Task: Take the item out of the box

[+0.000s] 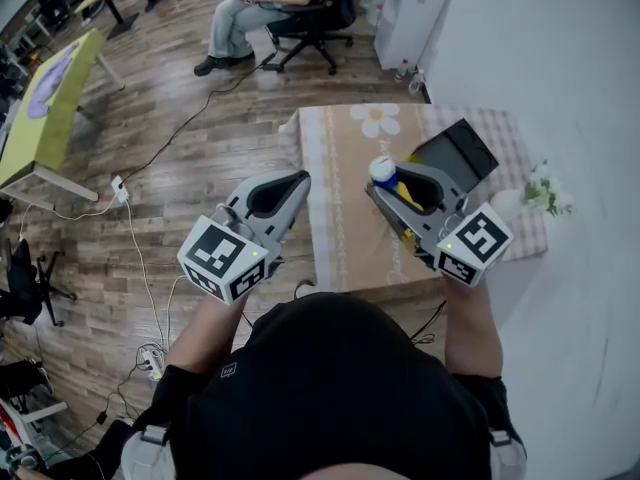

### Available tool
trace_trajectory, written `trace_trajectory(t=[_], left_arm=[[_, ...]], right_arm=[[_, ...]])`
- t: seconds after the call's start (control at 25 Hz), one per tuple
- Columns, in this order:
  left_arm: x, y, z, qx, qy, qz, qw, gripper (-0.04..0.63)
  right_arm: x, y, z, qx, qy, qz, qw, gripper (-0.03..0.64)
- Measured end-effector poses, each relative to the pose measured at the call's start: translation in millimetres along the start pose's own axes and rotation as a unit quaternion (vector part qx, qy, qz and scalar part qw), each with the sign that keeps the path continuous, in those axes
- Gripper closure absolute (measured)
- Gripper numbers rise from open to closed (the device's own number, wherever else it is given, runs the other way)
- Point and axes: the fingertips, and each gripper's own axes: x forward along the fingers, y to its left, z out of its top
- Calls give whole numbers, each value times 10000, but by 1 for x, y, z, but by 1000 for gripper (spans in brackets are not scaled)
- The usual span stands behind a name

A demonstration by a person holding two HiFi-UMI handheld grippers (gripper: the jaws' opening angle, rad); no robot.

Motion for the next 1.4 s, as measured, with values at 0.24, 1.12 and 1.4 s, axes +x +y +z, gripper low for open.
trace_trajectory(t=[0.24, 1.12, 1.4], left_arm=[[-2, -4, 4, -19, -64, -33, 10000, 581], [-4, -11, 5, -41, -242, 69, 9997, 581], [6, -7, -10, -90, -131, 216, 9996, 581]], right_arm=[[-30, 19, 27, 267, -697, 188, 9970, 479], [-64, 28, 28, 462, -2021, -48, 9783, 482], [-48, 9, 5, 457, -1526, -762, 9843, 483]])
